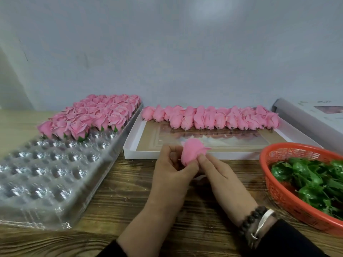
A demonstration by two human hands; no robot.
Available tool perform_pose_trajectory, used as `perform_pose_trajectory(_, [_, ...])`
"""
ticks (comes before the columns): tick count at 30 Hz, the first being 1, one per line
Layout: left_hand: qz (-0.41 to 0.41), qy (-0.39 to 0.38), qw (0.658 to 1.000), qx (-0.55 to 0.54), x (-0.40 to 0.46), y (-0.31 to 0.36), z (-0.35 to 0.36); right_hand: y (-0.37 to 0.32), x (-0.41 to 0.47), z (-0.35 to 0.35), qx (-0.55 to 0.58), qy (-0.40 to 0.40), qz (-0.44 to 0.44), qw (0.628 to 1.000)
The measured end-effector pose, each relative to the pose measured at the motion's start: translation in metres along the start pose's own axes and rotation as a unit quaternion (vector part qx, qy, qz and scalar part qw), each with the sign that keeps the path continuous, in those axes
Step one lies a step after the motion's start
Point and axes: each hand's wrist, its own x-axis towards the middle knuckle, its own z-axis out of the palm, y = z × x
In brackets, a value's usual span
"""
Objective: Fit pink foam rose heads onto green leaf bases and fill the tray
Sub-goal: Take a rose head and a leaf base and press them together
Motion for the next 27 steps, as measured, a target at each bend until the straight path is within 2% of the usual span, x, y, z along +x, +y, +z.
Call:
perform_pose_trajectory(7, [0.084, -0.011, 0.988, 0.133, -0.001, -0.004, 0.003, -0.004, -0.001, -0.004, 0.062, 0.052, -0.01, 0.997])
perform_pose_trajectory(14, [0.095, -0.007, 0.97, 0.222, -0.002, -0.007, 0.0, -0.007, -0.003, 0.001, 0.069, 0.021, -0.035, 0.997])
perform_pose_trajectory(18, [0.104, -0.008, 0.958, 0.268, -0.003, -0.008, 0.001, -0.006, -0.002, 0.003, 0.05, 0.045, -0.037, 0.997])
perform_pose_trajectory(22, [0.091, -0.057, 0.961, 0.256, -0.004, -0.006, 0.002, -0.004, -0.001, -0.002, 0.053, 0.073, -0.027, 0.996])
perform_pose_trajectory(27, [0.003, -0.112, 0.988, 0.108, -0.003, -0.001, 0.002, -0.003, 0.002, -0.008, 0.042, 0.077, -0.045, 0.995])
